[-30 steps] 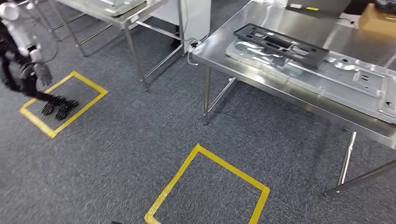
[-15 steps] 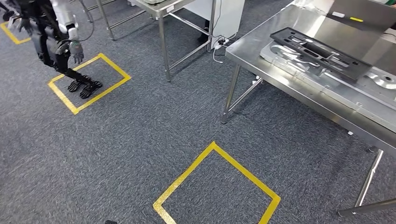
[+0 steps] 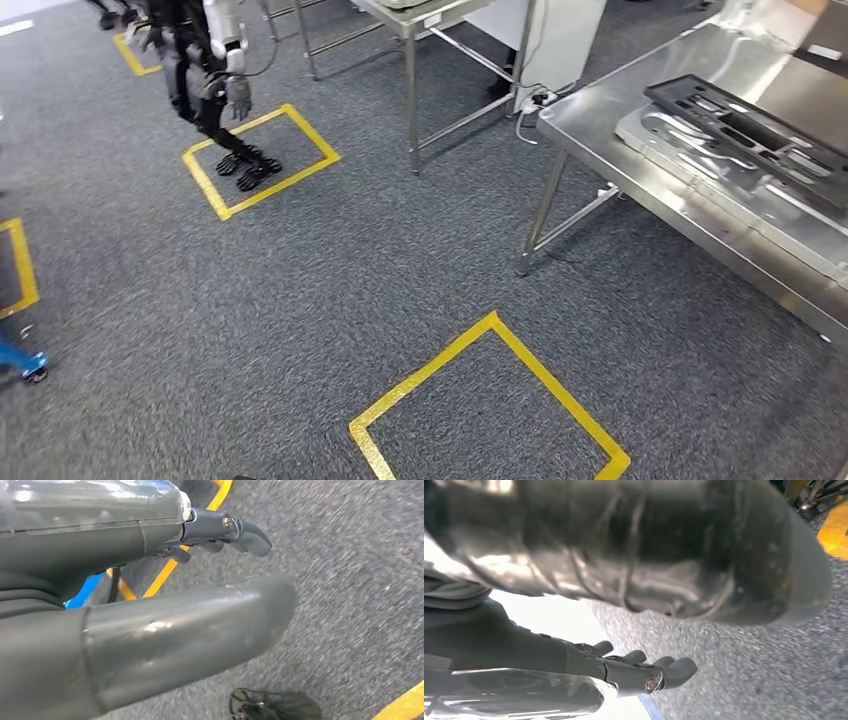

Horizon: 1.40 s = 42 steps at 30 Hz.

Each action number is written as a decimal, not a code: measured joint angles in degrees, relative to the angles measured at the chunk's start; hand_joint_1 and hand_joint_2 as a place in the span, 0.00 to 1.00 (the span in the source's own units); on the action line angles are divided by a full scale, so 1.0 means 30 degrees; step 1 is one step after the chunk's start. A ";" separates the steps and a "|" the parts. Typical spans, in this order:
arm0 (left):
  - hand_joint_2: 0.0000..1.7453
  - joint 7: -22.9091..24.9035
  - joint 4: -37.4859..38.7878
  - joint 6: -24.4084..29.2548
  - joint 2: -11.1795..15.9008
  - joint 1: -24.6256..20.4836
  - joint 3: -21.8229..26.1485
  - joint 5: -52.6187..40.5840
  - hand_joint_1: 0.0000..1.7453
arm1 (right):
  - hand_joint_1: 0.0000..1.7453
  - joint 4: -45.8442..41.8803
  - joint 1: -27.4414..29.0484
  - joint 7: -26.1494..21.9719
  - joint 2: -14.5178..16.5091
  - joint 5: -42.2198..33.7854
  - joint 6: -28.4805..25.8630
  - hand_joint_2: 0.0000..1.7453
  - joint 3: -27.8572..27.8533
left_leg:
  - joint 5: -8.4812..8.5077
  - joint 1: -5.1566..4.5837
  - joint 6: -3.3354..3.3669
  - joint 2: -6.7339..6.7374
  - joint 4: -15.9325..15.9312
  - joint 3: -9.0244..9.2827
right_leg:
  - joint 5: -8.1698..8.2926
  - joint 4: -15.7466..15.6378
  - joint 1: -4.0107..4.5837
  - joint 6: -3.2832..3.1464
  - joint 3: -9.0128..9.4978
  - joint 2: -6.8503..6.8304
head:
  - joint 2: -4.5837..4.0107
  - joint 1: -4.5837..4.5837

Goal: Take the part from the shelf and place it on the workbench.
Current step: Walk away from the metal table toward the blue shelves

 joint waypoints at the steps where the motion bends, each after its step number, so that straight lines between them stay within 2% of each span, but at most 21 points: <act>1: 0.00 0.0046 0.0000 0.0011 -0.0007 0.0018 0.0000 -0.0018 0.00 | 0.00 0.0000 0.0003 -0.0029 -0.0002 0.0004 0.0036 0.00 0.0000 | -0.0199 0.0015 -0.0041 0.0089 0.0734 -0.0295 | -0.0015 0.0032 0.0034 -0.0015 -0.0037 -0.0272 | 0.0000 0.0000; 3: 0.00 0.0133 0.0000 0.0046 -0.0007 0.0071 0.0000 -0.0053 0.00 | 0.00 0.0000 -0.0014 -0.0053 -0.0009 0.0004 0.0095 0.00 0.0002 | 0.0482 0.0018 -0.0037 0.0247 -0.0106 0.0294 | -0.0058 0.0094 0.0064 0.0004 -0.0055 -0.0747 | 0.0000 0.0000; 6: 0.00 0.0175 0.0000 0.0097 -0.0007 0.0025 0.0000 -0.0097 0.00 | 0.00 0.0004 -0.0020 -0.0046 -0.0015 0.0011 0.0282 0.00 0.0005 | 0.1836 -0.0129 0.0189 0.1160 -0.3886 0.2420 | -0.0179 0.0193 0.0153 0.0190 0.0014 -0.1327 | 0.0000 0.0005; 9: 0.00 0.0157 0.0000 0.0076 -0.0013 0.0022 0.0000 -0.0259 0.00 | 0.00 0.0004 -0.0065 0.0169 -0.0024 0.0151 0.0452 0.00 0.0026 | 0.1958 -0.0236 0.0431 0.1131 -0.4642 0.2682 | -0.0208 0.0194 0.0233 0.0419 0.0097 -0.1740 | 0.0000 0.0015; 12: 0.00 0.0315 0.0000 -0.0131 -0.0024 0.0020 -0.0020 -0.0711 0.00 | 0.00 0.0004 -0.0076 0.0724 -0.0107 0.0866 0.0725 0.00 0.0302 | 0.2203 -0.0064 0.0761 0.0645 -0.4873 0.2695 | -0.0931 0.1014 0.0132 0.0730 -0.0149 -0.0862 | 0.0000 0.0015; 14: 0.00 0.0472 0.0000 -0.0235 -0.0027 -0.0070 -0.0049 -0.0958 0.00 | 0.00 0.0004 0.0007 0.0947 -0.0229 0.1248 0.0801 0.00 0.0559 | 0.2316 -0.0035 0.0914 0.0311 -0.4907 0.2617 | -0.2250 0.3276 0.0015 0.0861 -0.1188 0.0046 | 0.0000 0.0016; 16: 0.00 0.0565 0.0000 -0.0282 -0.0027 -0.0106 -0.0064 -0.1075 0.00 | 0.00 0.0004 0.0052 0.0928 -0.0353 0.1344 0.0771 0.00 0.0736 | 0.2358 -0.0049 0.0958 -0.0103 -0.4883 0.2532 | -0.3023 0.5497 -0.0033 0.0922 -0.2260 0.0248 | 0.0000 0.0015; 17: 0.00 0.0568 0.0000 -0.0286 -0.0027 -0.0094 -0.0066 -0.1100 0.00 | 0.00 0.0002 0.0066 0.0764 -0.0393 0.1315 0.0694 0.00 0.0789 | 0.2368 -0.0051 0.0955 -0.0347 -0.4867 0.2527 | -0.2841 0.5731 -0.0053 0.0933 -0.2398 0.0271 | 0.0000 0.0015; 19: 0.00 0.0389 0.0000 -0.0200 -0.0055 -0.0072 -0.0067 -0.1113 0.00 | 0.00 -0.0002 0.0117 0.0096 -0.0461 0.1197 0.0459 0.00 0.0831 | 0.2366 -0.0046 0.0917 -0.0870 -0.4811 0.2566 | -0.1463 0.3926 -0.0118 0.0895 -0.1603 0.0491 | 0.0000 0.0015; 21: 0.00 0.0071 0.0000 -0.0016 -0.0117 -0.0097 -0.0075 -0.1157 0.00 | 0.00 -0.0004 0.0221 -0.0586 -0.0536 0.1127 0.0298 0.00 0.0856 | 0.2357 -0.0051 0.0774 -0.1361 -0.4696 0.2491 | -0.0359 0.1426 -0.0211 0.0789 -0.0536 0.1470 | 0.0000 0.0013; 23: 0.00 -0.0126 0.0000 0.0120 -0.0159 -0.0136 -0.0080 -0.1217 0.00 | 0.00 -0.0004 0.0271 -0.0896 -0.0577 0.1109 0.0258 0.00 0.0882 | 0.2414 -0.0027 0.0504 -0.1781 -0.4612 0.2289 | -0.0179 0.0463 -0.0205 0.0688 -0.0206 0.2109 | 0.0000 0.0011; 25: 0.00 -0.0168 0.0000 0.0184 -0.0166 -0.0105 -0.0080 -0.1218 0.00 | 0.00 -0.0003 0.0252 -0.0956 -0.0579 0.1136 0.0248 0.00 0.0905 | 0.2480 0.0030 0.0224 -0.2085 -0.4604 0.2140 | -0.0119 0.0354 -0.0175 0.0520 -0.0183 0.1722 | 0.0000 0.0011; 27: 0.00 0.0028 0.0000 0.0293 -0.0148 -0.0128 -0.0077 -0.1089 0.00 | 0.00 -0.0004 0.0323 -0.0867 -0.0583 0.1403 0.0297 0.00 0.0992 | 0.2042 0.0014 0.0051 -0.1365 -0.3967 0.1800 | -0.0024 0.0178 -0.0214 0.0235 -0.0095 0.1163 | 0.0000 -0.0014; 29: 0.00 0.0483 0.0000 0.0386 -0.0009 -0.0295 -0.0075 -0.1018 0.00 | 0.00 -0.0004 0.0496 -0.0649 -0.0595 0.1860 0.0491 0.00 0.1178 | 0.0842 0.0014 -0.0075 -0.0258 -0.1839 0.0794 | -0.0008 0.0086 -0.0162 0.0029 -0.0079 0.0509 | 0.0000 -0.0043; 31: 0.00 0.0708 0.0000 0.0483 0.0401 -0.0359 -0.0077 -0.1042 0.00 | 0.00 -0.0005 0.0656 -0.0335 -0.0632 0.2311 0.0777 0.00 0.1397 | -0.0144 0.0088 -0.0197 0.0086 0.0530 -0.0273 | -0.0043 0.0099 -0.0040 -0.0048 -0.0121 -0.0098 | 0.0000 -0.0046; 32: 0.00 0.0605 0.0000 0.0541 0.0683 -0.0315 -0.0064 -0.1007 0.00 | 0.00 -0.0007 0.0699 -0.0117 -0.0659 0.2499 0.0910 0.00 0.1499 | -0.0154 0.0112 -0.0224 0.0128 0.0932 -0.0394 | -0.0058 0.0106 0.0008 -0.0067 -0.0124 -0.0348 | 0.0000 -0.0046; 34: 0.00 0.0196 0.0000 0.0592 0.1226 -0.0235 -0.0026 -0.0883 0.00 | 0.00 -0.0011 0.0697 0.0379 -0.0729 0.2678 0.1060 0.00 0.1661 | 0.0815 0.0109 -0.0167 0.0295 -0.0584 0.0529 | -0.0108 0.0126 0.0063 -0.0056 -0.0061 -0.0791 | 0.0000 -0.0049; 37: 0.00 -0.0135 0.0000 0.0550 0.1681 -0.0371 0.0000 -0.0745 0.00 | 0.00 -0.0005 0.0578 0.0993 -0.0823 0.2541 0.1231 0.00 0.1710 | 0.2041 -0.0132 0.0161 0.1357 -0.4250 0.2485 | -0.0242 0.0184 0.0164 0.0124 0.0073 -0.1383 | 0.0000 -0.0047; 38: 0.00 -0.0109 0.0000 0.0530 0.1732 -0.0415 0.0004 -0.0668 0.00 | 0.00 -0.0004 0.0507 0.1083 -0.0852 0.2457 0.1308 0.00 0.1710 | 0.2067 -0.0223 0.0262 0.1537 -0.4640 0.2657 | -0.0267 0.0194 0.0195 0.0198 0.0098 -0.1547 | 0.0000 -0.0046; 40: 0.00 0.0133 0.0002 0.0512 0.1741 -0.0406 0.0026 -0.0556 0.00 | 0.00 -0.0004 0.0332 0.0888 -0.0890 0.2288 0.1375 0.00 0.1708 | 0.2133 -0.0257 0.0440 0.1214 -0.4744 0.2638 | -0.0305 0.0178 0.0209 0.0357 0.0152 -0.1806 | 0.0000 -0.0042; 42: 0.00 0.0512 0.0016 0.0508 0.1688 -0.0361 0.0051 -0.0534 0.00 | 0.00 -0.0003 0.0233 0.0475 -0.0923 0.2252 0.1475 0.00 0.1708 | 0.2258 -0.0165 0.0655 0.0870 -0.4882 0.2662 | -0.0758 0.0669 0.0152 0.0540 0.0023 -0.1236 | 0.0000 -0.0033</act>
